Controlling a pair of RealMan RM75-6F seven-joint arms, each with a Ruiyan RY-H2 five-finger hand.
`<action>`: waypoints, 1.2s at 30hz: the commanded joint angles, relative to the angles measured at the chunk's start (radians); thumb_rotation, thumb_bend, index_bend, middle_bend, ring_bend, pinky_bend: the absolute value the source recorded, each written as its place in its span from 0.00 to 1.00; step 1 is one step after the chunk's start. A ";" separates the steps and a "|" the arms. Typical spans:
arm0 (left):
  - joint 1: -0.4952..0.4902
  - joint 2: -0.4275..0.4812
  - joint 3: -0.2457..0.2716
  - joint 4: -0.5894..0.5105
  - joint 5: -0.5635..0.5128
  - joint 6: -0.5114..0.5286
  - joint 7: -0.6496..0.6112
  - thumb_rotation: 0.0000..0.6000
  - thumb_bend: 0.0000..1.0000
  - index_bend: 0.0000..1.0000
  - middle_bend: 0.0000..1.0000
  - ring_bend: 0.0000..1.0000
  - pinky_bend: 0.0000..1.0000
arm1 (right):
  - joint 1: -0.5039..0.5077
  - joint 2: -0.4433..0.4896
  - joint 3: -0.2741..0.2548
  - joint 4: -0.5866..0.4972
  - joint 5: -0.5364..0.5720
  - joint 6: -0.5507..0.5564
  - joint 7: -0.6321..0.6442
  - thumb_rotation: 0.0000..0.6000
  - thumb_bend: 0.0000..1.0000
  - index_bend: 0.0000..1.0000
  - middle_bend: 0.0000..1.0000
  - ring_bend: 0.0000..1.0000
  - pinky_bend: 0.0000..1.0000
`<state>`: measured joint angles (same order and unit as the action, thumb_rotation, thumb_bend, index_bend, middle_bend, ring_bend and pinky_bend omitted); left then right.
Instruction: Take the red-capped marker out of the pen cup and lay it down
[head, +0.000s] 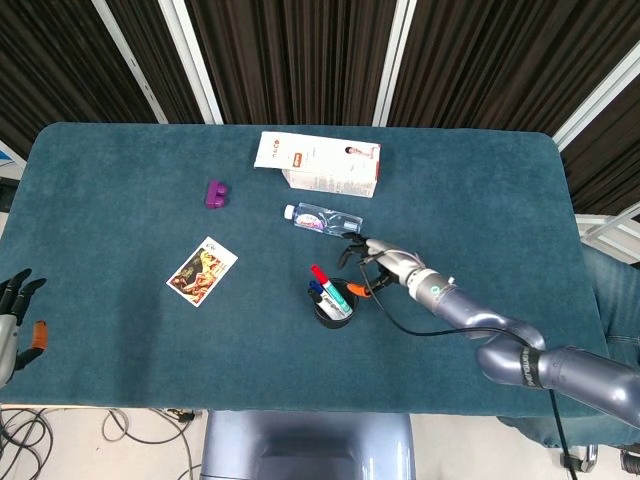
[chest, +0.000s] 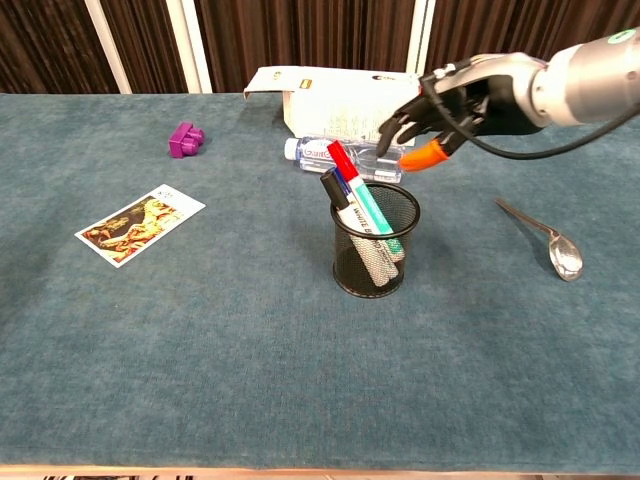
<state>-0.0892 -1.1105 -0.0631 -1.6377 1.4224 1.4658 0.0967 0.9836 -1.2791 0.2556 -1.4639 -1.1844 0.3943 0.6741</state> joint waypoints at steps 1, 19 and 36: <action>-0.001 0.001 0.000 -0.001 -0.001 -0.002 -0.001 1.00 0.54 0.15 0.05 0.09 0.09 | 0.017 -0.014 0.008 0.006 0.026 -0.010 -0.024 1.00 0.44 0.39 0.00 0.00 0.18; 0.000 0.005 0.001 -0.009 -0.002 -0.005 -0.012 1.00 0.54 0.15 0.05 0.09 0.09 | 0.085 -0.067 0.021 0.039 0.161 -0.069 -0.106 1.00 0.43 0.41 0.00 0.00 0.18; 0.000 0.006 0.002 -0.009 -0.003 -0.007 -0.014 1.00 0.54 0.15 0.05 0.09 0.09 | 0.111 -0.096 0.012 0.066 0.245 -0.087 -0.168 1.00 0.43 0.48 0.00 0.00 0.18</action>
<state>-0.0895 -1.1042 -0.0615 -1.6471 1.4194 1.4589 0.0827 1.0947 -1.3743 0.2670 -1.3991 -0.9403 0.3079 0.5074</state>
